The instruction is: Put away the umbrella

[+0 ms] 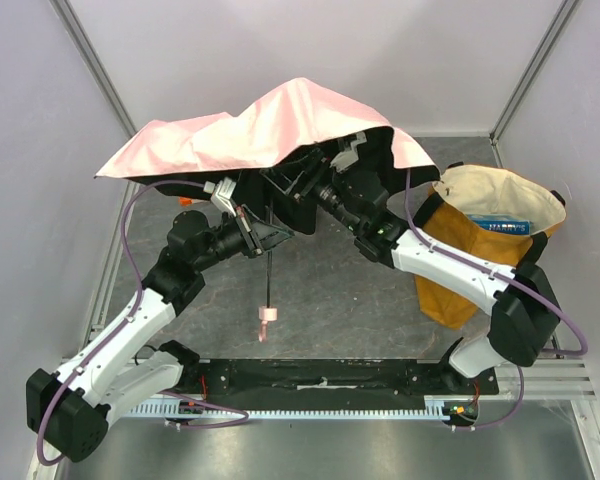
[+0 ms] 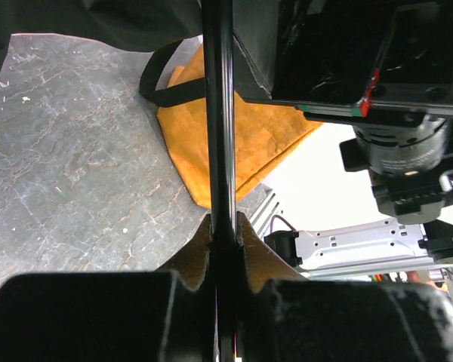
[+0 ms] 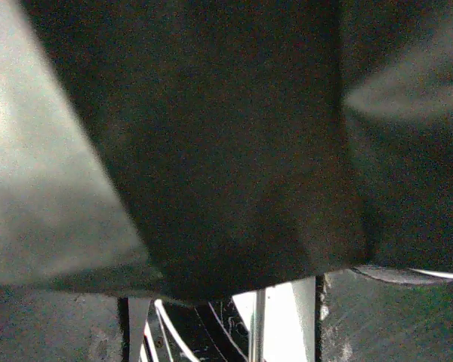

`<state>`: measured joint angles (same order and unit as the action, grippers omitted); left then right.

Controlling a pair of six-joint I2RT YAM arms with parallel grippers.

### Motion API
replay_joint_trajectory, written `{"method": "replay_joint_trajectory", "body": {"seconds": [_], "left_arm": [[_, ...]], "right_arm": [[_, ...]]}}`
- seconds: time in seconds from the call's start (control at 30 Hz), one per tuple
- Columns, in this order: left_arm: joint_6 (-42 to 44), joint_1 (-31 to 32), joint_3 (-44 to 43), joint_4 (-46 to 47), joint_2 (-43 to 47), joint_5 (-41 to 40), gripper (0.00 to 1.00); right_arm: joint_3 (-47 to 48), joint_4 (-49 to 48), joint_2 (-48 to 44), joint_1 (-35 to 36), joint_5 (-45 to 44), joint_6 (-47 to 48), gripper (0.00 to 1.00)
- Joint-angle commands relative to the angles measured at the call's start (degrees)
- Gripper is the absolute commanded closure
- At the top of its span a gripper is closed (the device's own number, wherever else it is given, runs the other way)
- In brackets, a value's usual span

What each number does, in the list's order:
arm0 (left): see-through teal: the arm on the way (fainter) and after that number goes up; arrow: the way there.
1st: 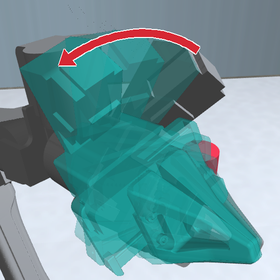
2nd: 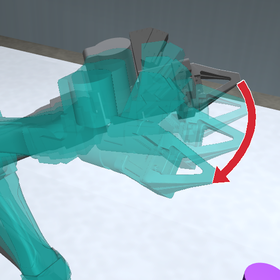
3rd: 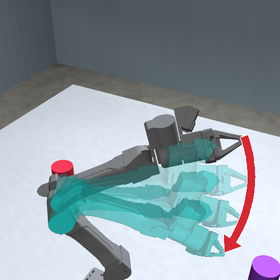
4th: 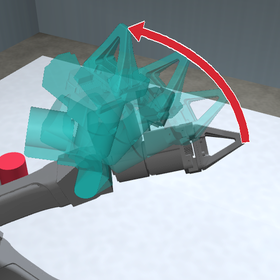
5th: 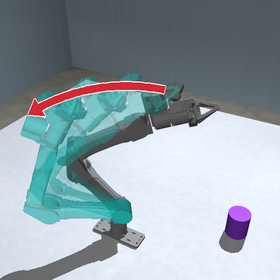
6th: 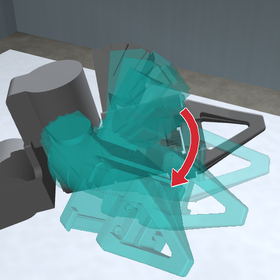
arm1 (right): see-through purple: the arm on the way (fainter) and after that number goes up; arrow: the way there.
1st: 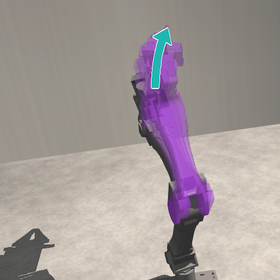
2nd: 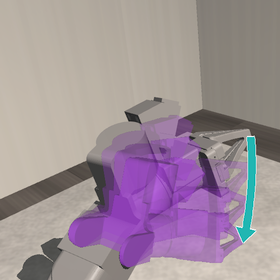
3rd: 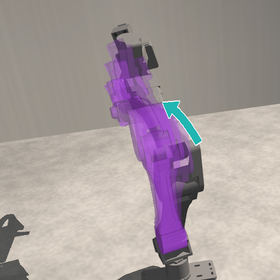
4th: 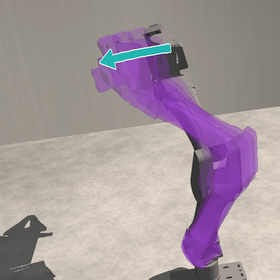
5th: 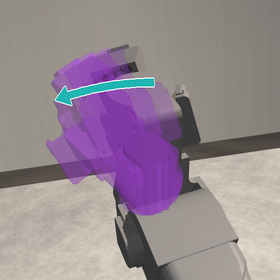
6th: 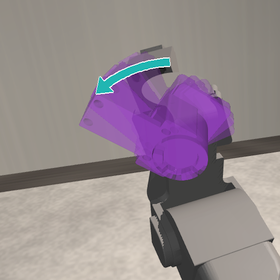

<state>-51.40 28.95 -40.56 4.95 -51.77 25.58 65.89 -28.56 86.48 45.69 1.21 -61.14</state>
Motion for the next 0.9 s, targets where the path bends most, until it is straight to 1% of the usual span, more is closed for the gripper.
{"method": "replay_joint_trajectory", "body": {"seconds": [0.0,0.07,0.13,0.27,0.3,0.37,0.47,0.5,0.53,0.57,0.6,0.63,0.67,0.73,0.87], "left_arm": [[1.12,-0.12,-1.10,6.12,1.23,1.13,0.98],[0.95,-0.12,-1.19,6.12,1.06,1.57,0.98],[0.77,-0.03,-1.19,6.21,1.06,1.93,0.98],[1.04,-0.03,-1.28,5.69,1.40,2.28,0.98],[1.12,-0.12,-1.37,5.60,1.49,2.45,0.98],[1.47,-0.03,-1.54,5.07,1.58,2.37,0.98],[2.70,-0.12,-2.24,2.88,2.11,1.67,0.98],[2.97,-0.12,-2.25,1.83,2.46,1.58,0.95],[2.88,-0.03,-2.16,0.86,2.90,1.57,0.82],[2.27,-0.03,-1.90,-0.11,3.68,1.57,0.64],[1.48,-0.12,-1.03,-0.73,4.48,1.66,0.52],[0.34,-0.12,0.64,-0.82,5.27,2.10,0.43],[-0.71,-0.12,1.78,-0.73,6.06,2.71,0.40],[-3.35,0.05,4.77,-0.30,7.38,4.73,0.40],[-9.94,0.58,11.10,5.75,9.31,8.95,0.46]], "right_arm": [[7.32,8.59,0.70,2.12,-7.71,4.89,0.28],[9.42,10.52,2.37,2.21,-9.29,5.42,0.28],[13.89,15.26,4.74,2.38,-10.18,6.99,0.30],[17.95,17.48,7.82,2.73,-12.20,8.58,0.35],[18.66,17.31,8.35,2.65,-12.46,9.20,0.44],[19.54,17.83,8.80,2.65,-13.16,10.69,0.69],[18.84,17.04,8.09,2.12,-13.87,10.70,1.00],[18.40,17.04,7.92,1.69,-13.70,9.48,1.00],[18.05,16.61,7.83,1.25,-12.82,8.25,1.00],[17.79,15.73,7.83,0.81,-11.86,7.28,1.00],[17.70,14.85,7.83,0.72,-11.67,6.83,1.00],[17.96,14.76,7.66,0.71,-11.93,6.92,1.00],[18.05,13.71,7.48,0.80,-11.67,7.26,1.00],[17.70,11.95,7.04,0.45,-12.02,7.88,1.00],[18.57,11.25,7.39,-0.34,-11.94,9.02,1.00]]}}
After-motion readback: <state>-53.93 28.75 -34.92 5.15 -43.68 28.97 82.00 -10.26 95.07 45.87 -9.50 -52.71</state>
